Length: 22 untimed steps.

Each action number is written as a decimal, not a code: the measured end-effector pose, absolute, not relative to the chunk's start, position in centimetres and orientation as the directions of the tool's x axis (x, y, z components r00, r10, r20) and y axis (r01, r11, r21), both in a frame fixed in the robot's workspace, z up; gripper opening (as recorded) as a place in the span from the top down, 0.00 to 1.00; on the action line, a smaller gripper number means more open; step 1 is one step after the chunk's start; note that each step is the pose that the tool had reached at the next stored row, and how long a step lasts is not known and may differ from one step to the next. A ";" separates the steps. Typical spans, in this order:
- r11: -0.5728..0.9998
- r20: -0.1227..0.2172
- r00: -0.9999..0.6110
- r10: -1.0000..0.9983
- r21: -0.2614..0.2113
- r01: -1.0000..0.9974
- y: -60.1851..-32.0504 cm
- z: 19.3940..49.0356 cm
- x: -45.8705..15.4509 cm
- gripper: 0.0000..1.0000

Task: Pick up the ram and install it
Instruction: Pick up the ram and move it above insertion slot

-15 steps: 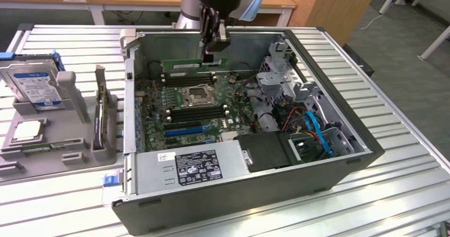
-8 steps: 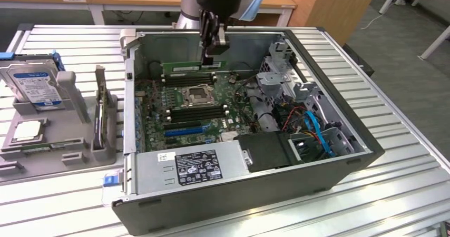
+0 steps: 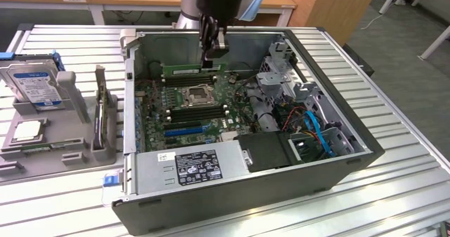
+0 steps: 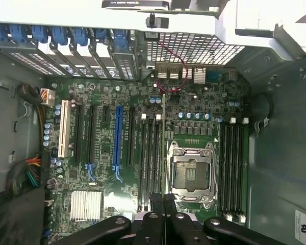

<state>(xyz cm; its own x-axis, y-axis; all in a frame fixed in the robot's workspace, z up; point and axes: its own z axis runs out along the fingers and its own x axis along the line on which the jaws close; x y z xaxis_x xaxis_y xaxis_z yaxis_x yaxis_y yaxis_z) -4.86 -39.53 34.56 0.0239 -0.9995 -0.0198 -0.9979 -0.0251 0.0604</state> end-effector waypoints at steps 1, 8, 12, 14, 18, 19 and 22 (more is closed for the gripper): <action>-0.025 -0.020 0.024 -1.000 0.060 -0.998 -39.5 34.5 -4.9 0.89; -0.025 -0.020 0.024 -1.000 0.060 -0.998 -39.6 33.9 -4.9 0.89; -0.025 -0.020 0.024 -1.000 0.060 -0.998 -39.6 33.6 -4.9 0.89; -0.025 -0.020 0.024 -1.000 0.061 -0.998 -39.6 33.5 -4.9 0.89; -0.025 -0.020 0.024 -1.000 0.060 -0.998 -39.6 33.4 -4.9 0.89; -0.025 -0.020 0.024 -1.000 0.060 -0.998 -39.6 33.4 -4.9 0.89; -0.025 -0.020 0.024 -1.000 0.060 -0.998 -39.6 33.4 -4.9 0.89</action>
